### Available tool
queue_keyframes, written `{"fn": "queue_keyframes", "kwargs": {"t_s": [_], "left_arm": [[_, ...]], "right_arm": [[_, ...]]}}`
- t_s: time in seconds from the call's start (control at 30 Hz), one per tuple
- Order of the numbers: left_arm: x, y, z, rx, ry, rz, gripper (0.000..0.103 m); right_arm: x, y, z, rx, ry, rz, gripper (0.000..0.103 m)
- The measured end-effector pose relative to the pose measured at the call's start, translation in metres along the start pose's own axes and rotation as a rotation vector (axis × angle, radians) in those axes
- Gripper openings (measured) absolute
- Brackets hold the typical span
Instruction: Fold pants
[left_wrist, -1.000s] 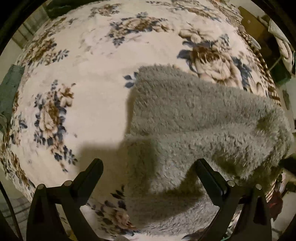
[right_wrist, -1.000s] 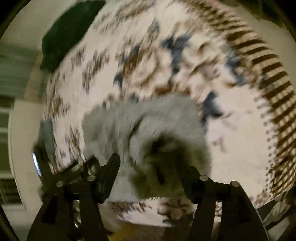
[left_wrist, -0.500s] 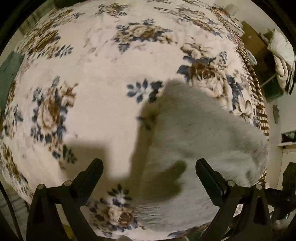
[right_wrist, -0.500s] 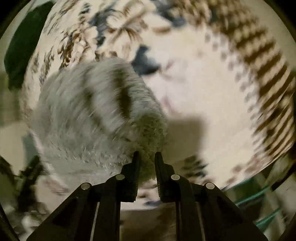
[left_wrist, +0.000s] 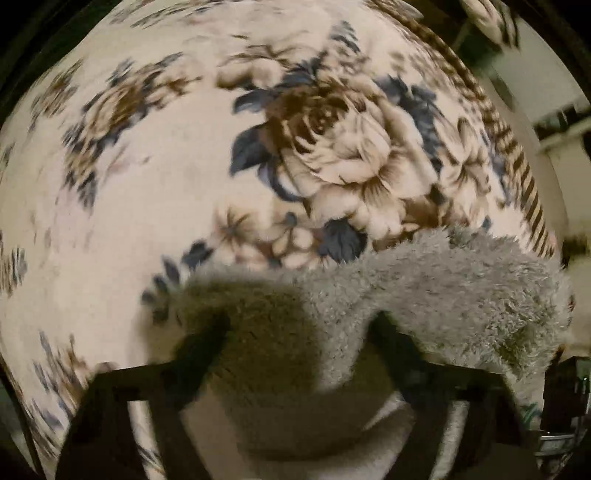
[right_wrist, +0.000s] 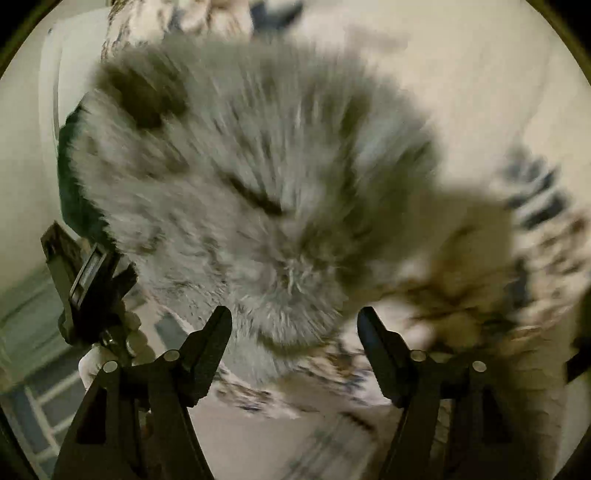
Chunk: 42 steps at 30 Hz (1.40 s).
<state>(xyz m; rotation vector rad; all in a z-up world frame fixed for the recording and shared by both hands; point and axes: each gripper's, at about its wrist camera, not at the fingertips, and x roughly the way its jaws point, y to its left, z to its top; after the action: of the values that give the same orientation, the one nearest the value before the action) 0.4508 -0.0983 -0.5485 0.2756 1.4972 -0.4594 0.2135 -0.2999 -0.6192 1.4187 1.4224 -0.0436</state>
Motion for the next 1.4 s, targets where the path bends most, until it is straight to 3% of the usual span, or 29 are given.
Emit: {"fn": "queue_keyframes", "kwargs": {"t_s": [0.03, 0.07, 0.13, 0.17, 0.2, 0.27, 0.37, 0.4, 0.43, 0.47, 0.5, 0.6, 0.7, 0.77, 0.8, 0.87, 0.9, 1.07, 1.17, 1.3, 1.37, 1.4], "left_arm": [[0.003, 0.002, 0.005, 0.013, -0.002, 0.003, 0.05], [0.005, 0.005, 0.01, 0.02, -0.009, 0.004, 0.045], [0.014, 0.016, 0.021, 0.024, -0.004, 0.012, 0.044], [0.018, 0.02, 0.025, 0.019, 0.005, 0.025, 0.035], [0.02, 0.025, 0.028, 0.02, 0.008, 0.042, 0.033], [0.013, 0.033, 0.03, -0.002, 0.004, -0.018, 0.035], [-0.015, 0.045, 0.019, -0.049, -0.027, -0.149, 0.043], [-0.024, 0.048, 0.013, -0.064, -0.036, -0.181, 0.057], [-0.033, 0.053, 0.004, -0.089, -0.05, -0.215, 0.064], [-0.04, 0.058, -0.004, -0.111, -0.057, -0.248, 0.073], [-0.045, 0.063, -0.014, -0.136, -0.057, -0.279, 0.075], [-0.032, 0.07, -0.029, -0.199, -0.013, -0.342, 0.08], [0.011, 0.07, -0.038, -0.246, 0.082, -0.373, 0.081], [0.03, 0.068, -0.04, -0.269, 0.091, -0.401, 0.076], [0.033, 0.066, -0.039, -0.267, 0.08, -0.415, 0.057], [0.03, 0.061, -0.035, -0.244, 0.051, -0.402, 0.044], [0.026, 0.061, -0.032, -0.24, 0.038, -0.401, 0.039], [0.032, 0.071, -0.018, -0.27, 0.025, -0.398, 0.035], [0.03, 0.069, -0.018, -0.271, 0.038, -0.4, 0.036], [-0.01, 0.065, -0.029, -0.251, 0.028, -0.353, 0.051], [-0.037, 0.061, -0.035, -0.249, 0.007, -0.321, 0.057], [-0.049, 0.057, -0.036, -0.22, -0.011, -0.304, 0.063]], "right_arm": [[0.009, 0.004, -0.001, -0.007, -0.022, -0.023, 0.01], [0.012, 0.009, -0.002, -0.025, -0.048, -0.063, 0.011], [-0.002, 0.018, -0.009, -0.071, -0.18, -0.166, 0.008], [-0.012, 0.014, -0.011, -0.056, -0.227, -0.19, 0.008], [-0.016, 0.008, -0.01, -0.029, -0.24, -0.203, 0.008], [-0.02, -0.004, -0.009, 0.035, -0.242, -0.188, 0.008], [-0.021, 0.002, -0.015, 0.032, -0.221, -0.109, 0.016], [-0.024, 0.006, -0.022, 0.021, -0.226, -0.094, 0.03], [-0.026, 0.008, -0.03, 0.015, -0.231, -0.09, 0.051], [-0.027, 0.009, -0.038, 0.014, -0.239, -0.087, 0.061], [-0.025, 0.008, -0.049, 0.021, -0.242, -0.072, 0.069], [0.002, 0.0, -0.065, 0.059, -0.183, -0.005, 0.069], [0.045, -0.004, -0.069, 0.109, -0.117, 0.05, 0.069], [0.078, -0.005, -0.07, 0.143, -0.054, 0.105, 0.069], [0.089, -0.004, -0.069, 0.157, -0.038, 0.116, 0.065], [0.106, 0.001, -0.069, 0.147, -0.038, 0.113, 0.027], [0.109, 0.006, -0.069, 0.136, -0.054, 0.099, 0.014], [0.097, 0.017, -0.084, 0.051, -0.11, -0.037, 0.006], [0.1, 0.002, -0.089, 0.081, -0.092, -0.058, 0.006], [0.097, 0.019, -0.082, 0.033, -0.069, -0.021, 0.011], [0.081, 0.029, -0.084, -0.024, -0.089, -0.048, 0.025], [0.067, 0.034, -0.086, -0.054, -0.114, -0.076, 0.043]]}}
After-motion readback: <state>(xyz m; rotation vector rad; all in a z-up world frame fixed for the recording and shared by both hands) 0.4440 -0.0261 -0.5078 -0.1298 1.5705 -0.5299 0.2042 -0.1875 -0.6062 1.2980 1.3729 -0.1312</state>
